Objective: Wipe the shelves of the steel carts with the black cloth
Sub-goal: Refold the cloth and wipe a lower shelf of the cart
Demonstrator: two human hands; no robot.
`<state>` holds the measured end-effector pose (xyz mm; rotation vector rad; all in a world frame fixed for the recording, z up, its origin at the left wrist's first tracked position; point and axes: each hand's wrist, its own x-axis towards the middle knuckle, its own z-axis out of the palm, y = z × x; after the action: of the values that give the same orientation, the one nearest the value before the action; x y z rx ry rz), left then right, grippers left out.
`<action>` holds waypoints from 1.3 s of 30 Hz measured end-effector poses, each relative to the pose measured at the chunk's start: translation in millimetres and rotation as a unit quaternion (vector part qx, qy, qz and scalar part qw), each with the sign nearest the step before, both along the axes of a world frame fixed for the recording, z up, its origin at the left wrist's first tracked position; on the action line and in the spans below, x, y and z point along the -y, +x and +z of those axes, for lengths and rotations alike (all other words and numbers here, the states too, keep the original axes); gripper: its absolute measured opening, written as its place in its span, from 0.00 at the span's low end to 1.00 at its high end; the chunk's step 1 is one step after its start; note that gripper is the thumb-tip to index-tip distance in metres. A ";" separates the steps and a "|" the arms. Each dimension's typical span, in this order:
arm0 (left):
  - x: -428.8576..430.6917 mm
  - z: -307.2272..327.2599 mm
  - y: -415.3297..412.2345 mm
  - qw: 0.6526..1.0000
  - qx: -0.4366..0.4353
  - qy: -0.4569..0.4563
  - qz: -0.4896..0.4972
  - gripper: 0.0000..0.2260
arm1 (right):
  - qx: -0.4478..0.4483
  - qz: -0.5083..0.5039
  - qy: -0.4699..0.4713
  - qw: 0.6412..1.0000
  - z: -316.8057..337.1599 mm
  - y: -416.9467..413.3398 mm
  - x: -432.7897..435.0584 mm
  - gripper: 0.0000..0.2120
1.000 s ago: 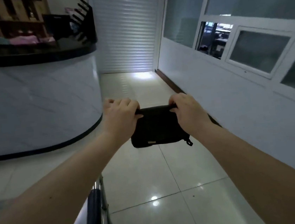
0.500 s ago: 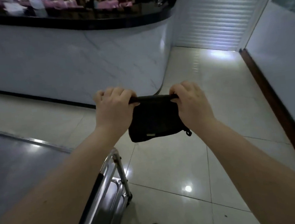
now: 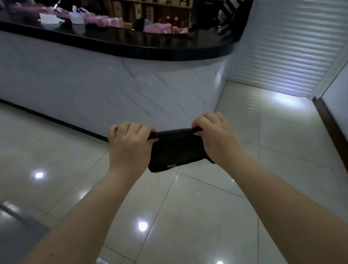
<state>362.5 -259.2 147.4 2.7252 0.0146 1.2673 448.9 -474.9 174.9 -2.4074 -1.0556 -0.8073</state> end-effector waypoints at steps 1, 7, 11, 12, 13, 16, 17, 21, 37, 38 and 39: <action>-0.9 -1.0 15.4 1.000 0.001 -0.001 0.000 0.06 | -0.004 -0.005 0.004 1.000 -2.9 15.9 -1.9 0.09; -18.1 -30.1 86.6 0.996 -0.057 -0.026 0.062 0.07 | 0.012 0.043 -0.007 0.999 -38.7 105.1 -33.1 0.11; -47.6 -43.4 121.8 0.984 -0.079 -0.063 0.146 0.05 | -0.006 0.117 -0.011 0.993 -54.3 165.1 -79.9 0.09; -55.2 -43.4 129.3 0.979 -0.077 -0.073 0.172 0.03 | -0.009 0.139 -0.010 0.990 -56.0 180.5 -93.7 0.09; -62.9 -41.9 135.8 0.974 -0.071 -0.082 0.199 0.02 | -0.012 0.164 -0.010 0.986 -55.9 195.7 -108.8 0.09; -88.1 -33.8 146.3 0.951 -0.059 -0.112 0.281 0.05 | -0.027 0.237 -0.022 0.971 -48.2 235.7 -160.6 0.11; -97.6 -30.2 147.0 0.941 -0.054 -0.116 0.312 0.06 | -0.031 0.260 -0.026 0.965 -43.9 246.5 -180.1 0.11; -132.6 -19.9 140.4 0.896 -0.050 -0.105 0.428 0.06 | -0.049 0.361 -0.018 0.931 -34.6 268.6 -261.1 0.09; -306.3 -43.0 59.8 0.701 0.037 -0.173 0.691 0.07 | -0.082 0.619 -0.131 0.770 -60.8 175.3 -570.6 0.09; -321.5 -39.9 55.0 0.689 0.042 -0.184 0.699 0.07 | -0.081 0.622 -0.151 0.764 -59.5 168.0 -590.4 0.08; -336.3 -37.1 50.6 0.679 0.046 -0.189 0.708 0.07 | -0.074 0.625 -0.163 0.760 -58.9 162.1 -610.1 0.08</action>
<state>413.1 77.1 110.3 1.9178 2.3865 1.2398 611.1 135.2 116.0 -1.3050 -2.3704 0.0780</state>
